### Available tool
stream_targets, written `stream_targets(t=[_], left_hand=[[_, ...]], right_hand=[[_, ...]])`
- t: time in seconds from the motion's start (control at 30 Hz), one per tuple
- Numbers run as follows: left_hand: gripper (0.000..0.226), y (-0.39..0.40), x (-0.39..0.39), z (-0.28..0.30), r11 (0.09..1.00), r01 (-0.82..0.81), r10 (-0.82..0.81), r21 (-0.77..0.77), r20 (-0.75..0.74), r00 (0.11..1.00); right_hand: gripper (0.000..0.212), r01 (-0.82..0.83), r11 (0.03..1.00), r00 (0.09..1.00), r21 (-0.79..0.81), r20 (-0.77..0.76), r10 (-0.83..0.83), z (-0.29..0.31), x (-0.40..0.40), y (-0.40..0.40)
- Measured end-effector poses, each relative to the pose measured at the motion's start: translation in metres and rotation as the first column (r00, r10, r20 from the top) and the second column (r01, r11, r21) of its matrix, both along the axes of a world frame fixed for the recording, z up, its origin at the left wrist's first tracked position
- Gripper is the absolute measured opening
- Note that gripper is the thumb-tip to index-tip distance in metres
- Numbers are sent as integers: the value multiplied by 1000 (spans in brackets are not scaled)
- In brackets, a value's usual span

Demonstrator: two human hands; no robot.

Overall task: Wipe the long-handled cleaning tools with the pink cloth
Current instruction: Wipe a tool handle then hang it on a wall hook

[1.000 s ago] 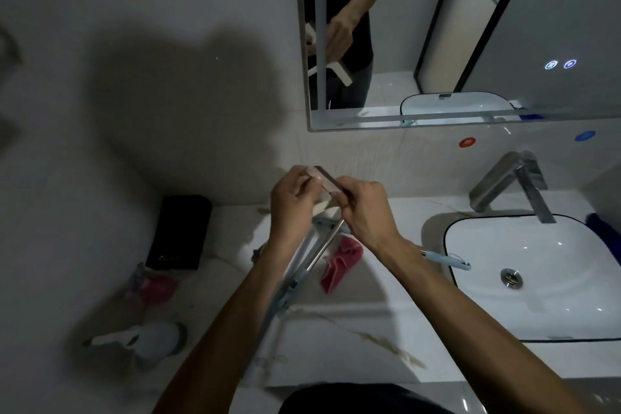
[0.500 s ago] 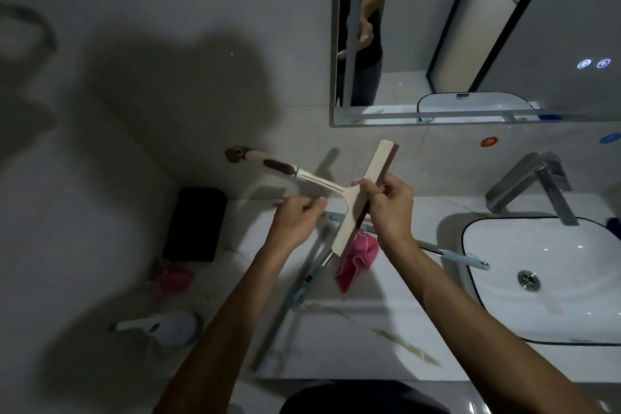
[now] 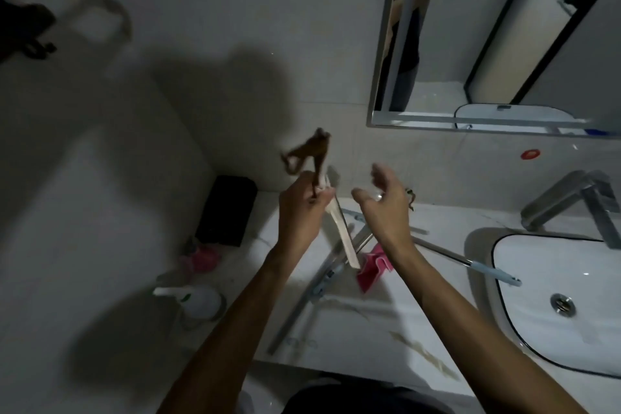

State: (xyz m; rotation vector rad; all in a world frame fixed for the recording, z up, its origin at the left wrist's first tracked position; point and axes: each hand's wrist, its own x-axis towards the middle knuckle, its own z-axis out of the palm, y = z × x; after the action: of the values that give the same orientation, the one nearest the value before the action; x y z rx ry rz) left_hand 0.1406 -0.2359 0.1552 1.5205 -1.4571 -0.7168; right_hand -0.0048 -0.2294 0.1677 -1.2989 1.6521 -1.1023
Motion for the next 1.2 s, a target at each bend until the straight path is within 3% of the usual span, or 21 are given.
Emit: stream_targets(t=[0.1, 0.17, 0.3, 0.37, 0.43, 0.57, 0.7, 0.83, 0.93, 1.03, 1.1, 1.2], left_hand=[[18, 17, -2, -6, 1000, 16, -16, -17, 46, 999], [19, 32, -5, -2, 999, 34, -36, -42, -31, 999], [17, 58, -8, -1, 999, -13, 11, 36, 47, 999], [19, 73, -11, -3, 991, -87, 91, 98, -40, 995], [18, 91, -16, -2, 987, -160, 159, 23, 11, 987], [67, 130, -19, 10, 914, -355, 347, -195, -73, 935], [47, 168, -12, 21, 826, -407, 456, -391, 37, 889], [16, 204, 3, 25, 748, -512, 609, -423, 131, 782], [12, 239, 13, 36, 622, -643, 735, -446, 50, 676], [15, 277, 29, 43, 520, -741, 795, -424, -77, 602], [20, 301, 40, 43, 502, -801, 794, -326, -194, 576], [25, 342, 52, 42, 452, -872, 814, -190, -313, 490]], right_hand=[[34, -254, 946, 959, -202, 77, 274, 22, 14, 13], [20, -286, 918, 943, -274, 90, 321, 26, 20, 21], [14, -301, 908, 928, -291, 131, 350, 20, 20, 33], [13, -341, 900, 911, -271, 140, 387, 17, 17, 41], [20, -386, 885, 895, -260, 125, 427, 14, 18, 49], [17, -501, 829, 832, -250, 127, 541, 7, 23, 72], [15, -639, 743, 740, -199, 108, 664, 0, 34, 100], [16, -751, 645, 649, -143, 19, 760, 1, 53, 130], [17, -851, 523, 525, -45, -53, 849, 1, 67, 153], [20, -881, 472, 466, 42, -99, 879, -7, 85, 176], [25, -900, 428, 416, 88, -130, 900, -14, 100, 195], [25, -945, 294, 257, 145, -231, 939, -23, 126, 230]])
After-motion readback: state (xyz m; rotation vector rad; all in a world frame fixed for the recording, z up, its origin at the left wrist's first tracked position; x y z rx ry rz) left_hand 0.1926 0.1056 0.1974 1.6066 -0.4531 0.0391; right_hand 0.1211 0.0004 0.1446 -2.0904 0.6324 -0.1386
